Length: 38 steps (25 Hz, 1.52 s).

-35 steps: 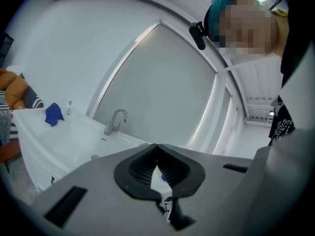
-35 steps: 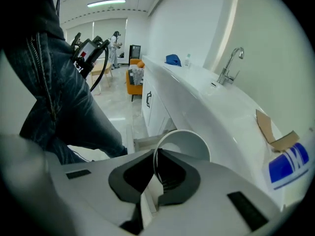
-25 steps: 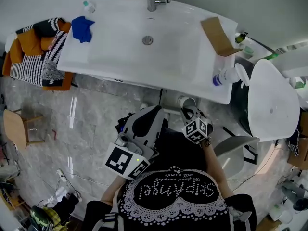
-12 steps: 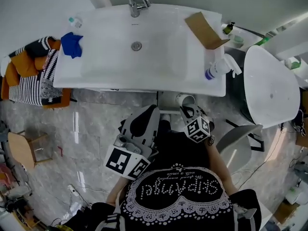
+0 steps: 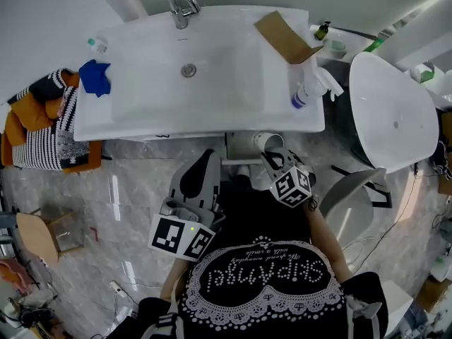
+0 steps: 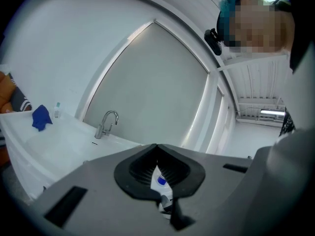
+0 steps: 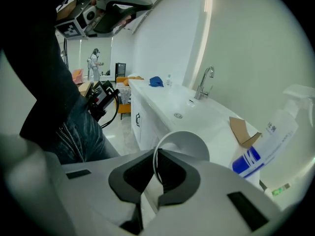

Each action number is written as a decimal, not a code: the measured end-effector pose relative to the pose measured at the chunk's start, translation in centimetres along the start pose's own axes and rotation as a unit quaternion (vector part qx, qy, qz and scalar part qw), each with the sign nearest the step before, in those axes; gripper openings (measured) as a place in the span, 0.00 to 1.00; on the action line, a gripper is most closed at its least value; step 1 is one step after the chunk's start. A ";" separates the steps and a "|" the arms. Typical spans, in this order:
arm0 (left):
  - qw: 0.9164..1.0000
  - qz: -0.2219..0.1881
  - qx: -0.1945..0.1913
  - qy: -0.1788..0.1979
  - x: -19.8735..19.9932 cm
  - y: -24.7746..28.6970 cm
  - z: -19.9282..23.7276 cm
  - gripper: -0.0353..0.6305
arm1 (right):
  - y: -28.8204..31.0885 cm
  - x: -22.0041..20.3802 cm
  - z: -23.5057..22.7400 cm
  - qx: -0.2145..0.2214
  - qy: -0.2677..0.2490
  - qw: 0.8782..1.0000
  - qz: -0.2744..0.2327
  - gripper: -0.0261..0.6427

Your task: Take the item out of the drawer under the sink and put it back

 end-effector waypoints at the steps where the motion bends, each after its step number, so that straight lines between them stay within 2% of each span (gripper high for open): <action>1: 1.000 -0.003 -0.002 0.000 0.1 -0.1 0.0 0.06 | -0.2 0.1 0.0 -0.002 0.006 1.000 -0.005 0.08; 11: 1.000 -0.012 0.000 0.014 0.2 -1.7 0.8 0.06 | -3.7 3.1 -0.8 -0.037 0.083 0.992 -0.085 0.08; 18: 0.999 -0.022 0.021 0.026 0.7 -2.7 2.1 0.06 | -7.6 6.8 -1.9 -0.067 0.118 0.974 -0.182 0.08; 25: 0.997 -0.045 0.030 0.059 2.0 -3.6 3.1 0.06 | -10.8 9.2 -3.1 -0.098 0.142 0.954 -0.247 0.08; 29: 0.996 -0.044 0.027 0.077 2.1 -4.0 3.1 0.06 | -12.3 9.9 -3.5 -0.120 0.146 0.946 -0.263 0.08; 35: 0.993 -0.026 0.027 0.111 1.6 -4.6 2.7 0.06 | -14.3 10.1 -3.5 -0.138 0.158 0.942 -0.263 0.08; 38: 0.994 -0.023 0.024 0.106 1.0 -4.6 2.4 0.06 | -14.7 9.8 -3.4 -0.142 0.169 0.938 -0.268 0.08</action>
Point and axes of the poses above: the fingertips, and each gripper's own axes: y forward along the fingers, z to its left, x out of its top, the point moved 6 cm from there along -y, backward along the fingers, and after that the axes turned 2 degrees about -y, right-handed, at the moved point
